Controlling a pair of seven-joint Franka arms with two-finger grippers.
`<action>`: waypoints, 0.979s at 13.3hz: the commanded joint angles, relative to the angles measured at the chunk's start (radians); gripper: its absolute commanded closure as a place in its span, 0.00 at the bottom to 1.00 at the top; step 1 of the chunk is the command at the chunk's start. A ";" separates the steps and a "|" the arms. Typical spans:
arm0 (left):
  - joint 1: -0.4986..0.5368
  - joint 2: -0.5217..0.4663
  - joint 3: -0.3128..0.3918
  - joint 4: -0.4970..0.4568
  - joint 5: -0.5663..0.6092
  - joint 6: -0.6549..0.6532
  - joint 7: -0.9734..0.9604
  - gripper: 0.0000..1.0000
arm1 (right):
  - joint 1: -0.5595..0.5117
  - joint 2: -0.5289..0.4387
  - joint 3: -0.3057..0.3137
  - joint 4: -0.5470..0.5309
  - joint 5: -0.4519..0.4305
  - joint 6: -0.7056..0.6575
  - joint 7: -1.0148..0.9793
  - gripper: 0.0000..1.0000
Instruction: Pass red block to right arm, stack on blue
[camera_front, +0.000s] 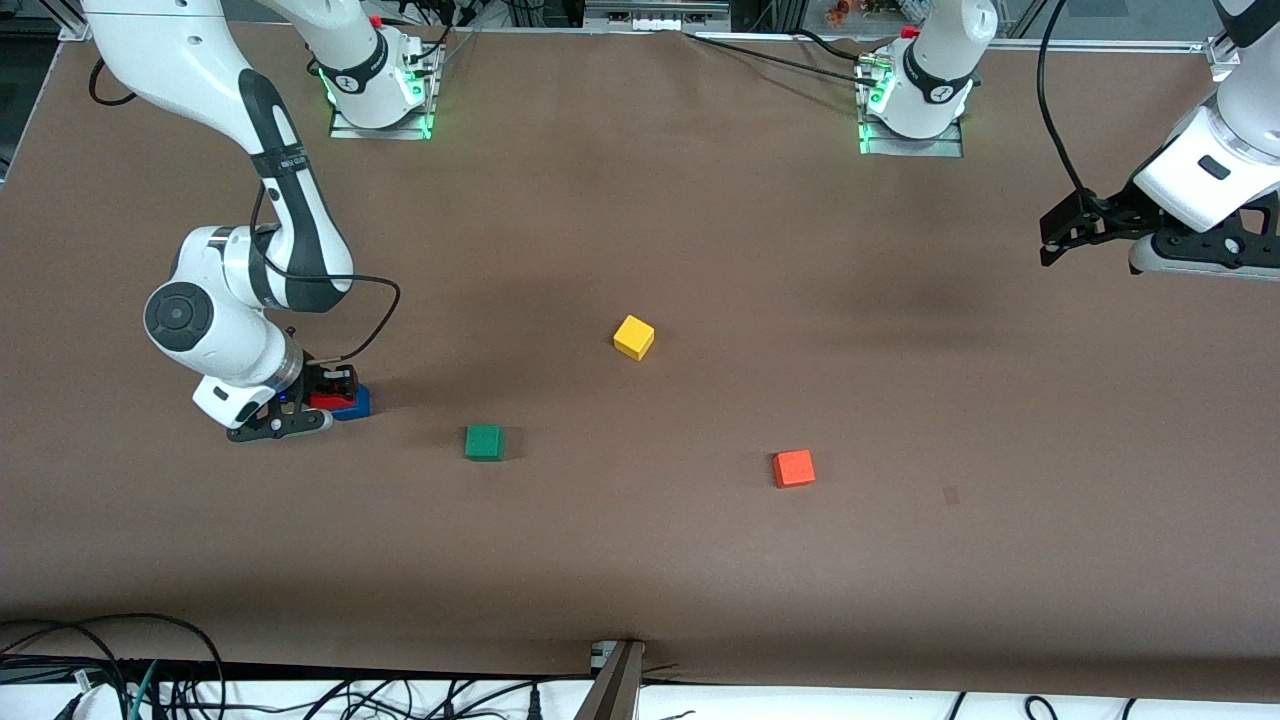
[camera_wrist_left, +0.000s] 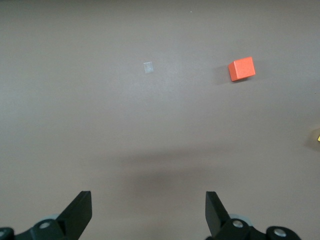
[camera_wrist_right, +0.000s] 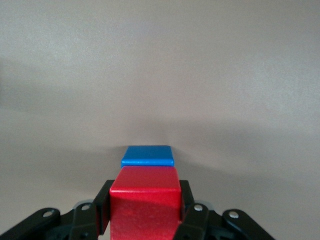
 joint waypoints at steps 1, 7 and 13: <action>-0.007 0.019 -0.008 0.043 0.032 -0.031 -0.015 0.00 | 0.003 -0.019 0.002 -0.043 -0.015 0.011 -0.004 0.64; -0.007 0.019 -0.019 0.043 0.032 -0.031 -0.015 0.00 | 0.002 -0.009 0.002 -0.032 -0.012 0.025 -0.004 0.64; -0.006 0.019 -0.021 0.043 0.032 -0.031 -0.015 0.00 | 0.002 -0.009 0.002 -0.030 -0.007 0.028 -0.004 0.64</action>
